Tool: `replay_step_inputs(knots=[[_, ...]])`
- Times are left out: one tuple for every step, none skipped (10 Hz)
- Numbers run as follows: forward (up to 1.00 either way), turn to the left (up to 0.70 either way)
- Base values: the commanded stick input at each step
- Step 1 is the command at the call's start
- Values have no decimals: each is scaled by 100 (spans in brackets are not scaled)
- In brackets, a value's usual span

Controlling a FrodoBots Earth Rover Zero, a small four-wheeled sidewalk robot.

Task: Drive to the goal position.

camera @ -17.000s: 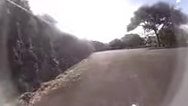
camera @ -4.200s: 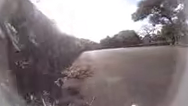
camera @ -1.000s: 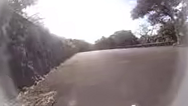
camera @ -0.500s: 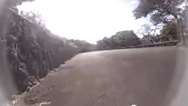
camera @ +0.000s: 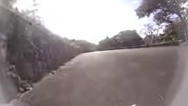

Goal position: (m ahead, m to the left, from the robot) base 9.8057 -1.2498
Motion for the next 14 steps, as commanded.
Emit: replay_step_inputs(knots=[[70,0],[70,0],[70,0],[70,0],[70,0],[70,0],[70,0],[70,0],[70,0],[70,0],[70,0],[70,0],[70,0],[70,0]])
